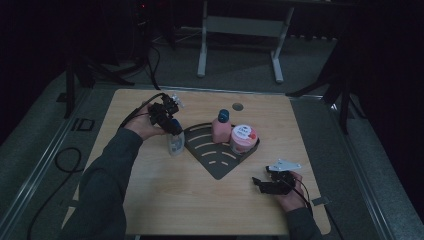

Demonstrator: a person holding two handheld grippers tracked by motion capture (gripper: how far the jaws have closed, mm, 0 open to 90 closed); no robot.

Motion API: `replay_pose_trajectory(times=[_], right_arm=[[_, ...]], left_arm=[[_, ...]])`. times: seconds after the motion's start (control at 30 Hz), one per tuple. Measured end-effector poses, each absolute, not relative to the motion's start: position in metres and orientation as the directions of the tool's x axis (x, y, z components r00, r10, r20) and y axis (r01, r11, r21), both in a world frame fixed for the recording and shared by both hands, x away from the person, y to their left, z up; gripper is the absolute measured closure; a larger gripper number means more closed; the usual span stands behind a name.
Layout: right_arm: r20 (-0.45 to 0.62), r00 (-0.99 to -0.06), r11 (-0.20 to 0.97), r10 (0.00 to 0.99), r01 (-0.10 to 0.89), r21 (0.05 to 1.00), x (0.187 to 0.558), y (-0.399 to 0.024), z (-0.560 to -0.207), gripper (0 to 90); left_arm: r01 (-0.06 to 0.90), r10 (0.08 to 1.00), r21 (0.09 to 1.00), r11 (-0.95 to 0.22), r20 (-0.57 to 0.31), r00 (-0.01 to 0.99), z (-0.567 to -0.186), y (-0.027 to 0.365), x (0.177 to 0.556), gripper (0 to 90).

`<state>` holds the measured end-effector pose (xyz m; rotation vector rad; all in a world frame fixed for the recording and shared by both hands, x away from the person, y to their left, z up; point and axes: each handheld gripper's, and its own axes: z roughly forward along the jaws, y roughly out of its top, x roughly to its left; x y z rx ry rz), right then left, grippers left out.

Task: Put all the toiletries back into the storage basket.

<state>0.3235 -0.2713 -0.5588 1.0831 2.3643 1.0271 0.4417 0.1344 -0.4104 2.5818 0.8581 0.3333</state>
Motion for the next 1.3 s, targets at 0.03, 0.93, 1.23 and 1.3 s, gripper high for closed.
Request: replay_pose_trajectory(times=[0.03, 0.93, 1.23, 1.3], right_arm=[[-0.010, -0.650, 0.447, 0.760, 0.512, 0.734, 0.324, -0.271, -0.559, 26.0], [-0.010, -0.650, 0.447, 0.760, 0.511, 0.734, 0.324, -0.271, -0.559, 26.0], [-0.010, -0.650, 0.447, 0.760, 0.511, 0.734, 0.324, -0.271, -0.559, 26.0], [-0.010, -0.650, 0.447, 0.760, 0.511, 0.734, 0.324, -0.271, -0.559, 26.0]], left_arm=[[0.519, 0.612, 0.437, -0.735, 0.099, 0.784, -0.411, 0.134, 0.442, 32.1], [0.509, 0.578, 0.371, -0.776, 0.096, 0.811, -0.425, 0.127, 0.448, 35.0], [0.504, 0.562, 0.342, -0.793, 0.093, 0.822, -0.429, 0.126, 0.448, 38.2], [0.504, 0.560, 0.336, -0.796, 0.091, 0.823, -0.430, 0.125, 0.449, 38.3]])
